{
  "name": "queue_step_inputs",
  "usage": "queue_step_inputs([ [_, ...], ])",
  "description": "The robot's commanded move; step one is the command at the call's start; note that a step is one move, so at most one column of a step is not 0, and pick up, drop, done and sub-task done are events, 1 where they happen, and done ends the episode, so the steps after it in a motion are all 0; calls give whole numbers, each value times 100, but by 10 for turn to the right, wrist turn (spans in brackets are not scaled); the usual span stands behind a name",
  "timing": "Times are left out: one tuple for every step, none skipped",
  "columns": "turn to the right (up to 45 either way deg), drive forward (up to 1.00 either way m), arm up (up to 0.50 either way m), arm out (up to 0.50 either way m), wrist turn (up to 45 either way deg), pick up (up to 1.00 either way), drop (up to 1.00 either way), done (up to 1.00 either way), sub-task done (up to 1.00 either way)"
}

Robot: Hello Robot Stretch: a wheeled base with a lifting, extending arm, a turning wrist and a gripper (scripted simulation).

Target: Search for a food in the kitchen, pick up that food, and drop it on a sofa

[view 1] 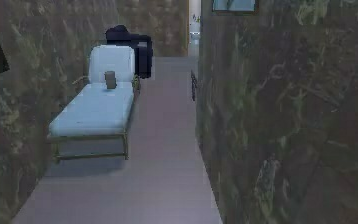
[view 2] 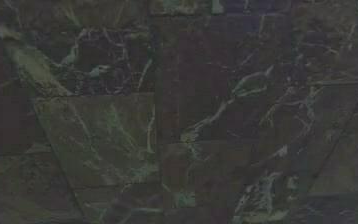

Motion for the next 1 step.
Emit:
queue_step_inputs([
  [0, 100, 0, 0, 0, 0, 0, 0, 0],
])
